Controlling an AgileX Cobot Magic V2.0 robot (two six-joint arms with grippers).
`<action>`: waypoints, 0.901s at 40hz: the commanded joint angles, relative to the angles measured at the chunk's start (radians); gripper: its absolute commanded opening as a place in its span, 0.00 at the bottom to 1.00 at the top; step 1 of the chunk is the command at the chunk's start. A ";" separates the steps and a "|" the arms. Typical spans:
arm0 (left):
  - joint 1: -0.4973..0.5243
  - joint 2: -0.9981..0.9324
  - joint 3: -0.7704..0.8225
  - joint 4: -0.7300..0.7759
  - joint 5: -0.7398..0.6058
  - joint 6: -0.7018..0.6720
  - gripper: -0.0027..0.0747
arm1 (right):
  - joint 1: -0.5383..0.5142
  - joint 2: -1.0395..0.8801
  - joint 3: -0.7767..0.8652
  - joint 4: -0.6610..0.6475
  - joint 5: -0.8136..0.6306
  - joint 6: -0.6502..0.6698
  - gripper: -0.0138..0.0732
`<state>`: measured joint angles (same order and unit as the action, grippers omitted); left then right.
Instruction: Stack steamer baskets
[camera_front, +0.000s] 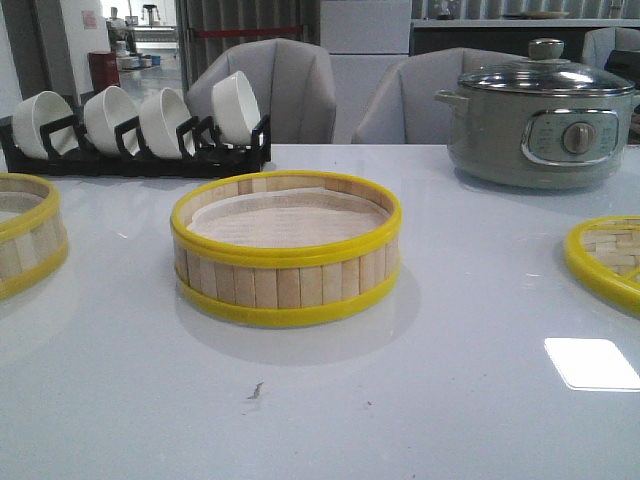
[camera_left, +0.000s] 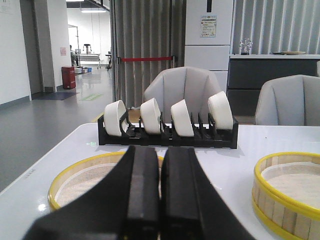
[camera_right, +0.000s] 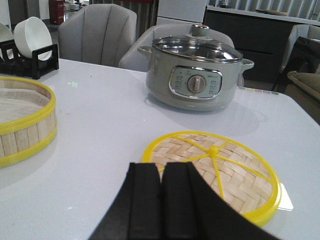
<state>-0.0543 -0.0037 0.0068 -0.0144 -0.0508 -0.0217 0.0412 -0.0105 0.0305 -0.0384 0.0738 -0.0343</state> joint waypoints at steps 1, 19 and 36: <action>0.002 -0.012 0.000 -0.009 -0.090 0.000 0.16 | -0.004 -0.021 -0.016 0.004 -0.089 -0.011 0.20; -0.053 0.303 -0.314 -0.033 0.035 0.000 0.16 | -0.004 -0.021 -0.016 0.004 -0.089 -0.011 0.20; -0.034 0.967 -1.173 0.027 0.619 0.000 0.16 | -0.004 -0.021 -0.016 0.004 -0.089 -0.011 0.20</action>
<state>-0.0887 0.9034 -1.0533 0.0000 0.5374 -0.0217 0.0412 -0.0105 0.0305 -0.0384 0.0738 -0.0343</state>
